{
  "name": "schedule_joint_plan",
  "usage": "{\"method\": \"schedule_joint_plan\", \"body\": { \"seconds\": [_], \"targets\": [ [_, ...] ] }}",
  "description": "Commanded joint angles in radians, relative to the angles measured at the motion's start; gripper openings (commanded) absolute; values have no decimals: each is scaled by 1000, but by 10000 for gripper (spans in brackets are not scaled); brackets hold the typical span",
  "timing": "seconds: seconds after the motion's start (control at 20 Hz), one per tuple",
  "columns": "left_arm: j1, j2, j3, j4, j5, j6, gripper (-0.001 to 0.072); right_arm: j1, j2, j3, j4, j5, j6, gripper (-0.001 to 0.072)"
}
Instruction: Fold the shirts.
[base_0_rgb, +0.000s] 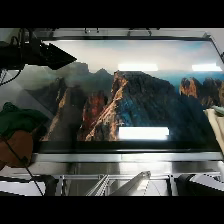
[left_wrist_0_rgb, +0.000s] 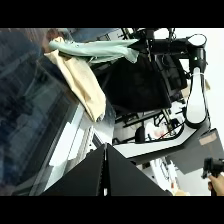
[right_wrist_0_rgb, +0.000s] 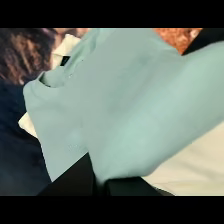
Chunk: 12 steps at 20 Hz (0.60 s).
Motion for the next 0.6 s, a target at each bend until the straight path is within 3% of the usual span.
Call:
{"method": "schedule_joint_plan", "body": {
  "seconds": [0.0,0.1,0.2,0.3,0.35,0.55],
  "targets": [
    [-35,0,0,23,25,2,4,-25,-14,3,134,-23,-31,18],
    [-35,0,0,23,24,2,4,-8,-24,3,205,-4,-59,19],
    [-35,0,0,23,24,2,4,-2,-31,3,-8,106,122,19],
    [-35,0,0,23,1,2,4,-6,-43,2,-278,277,239,19],
    [-35,0,0,23,-7,2,4,-11,-58,-1,-380,333,240,19],
    [-35,0,0,23,-10,2,4,-16,-79,-97,-542,314,240,25]
  ]
}}
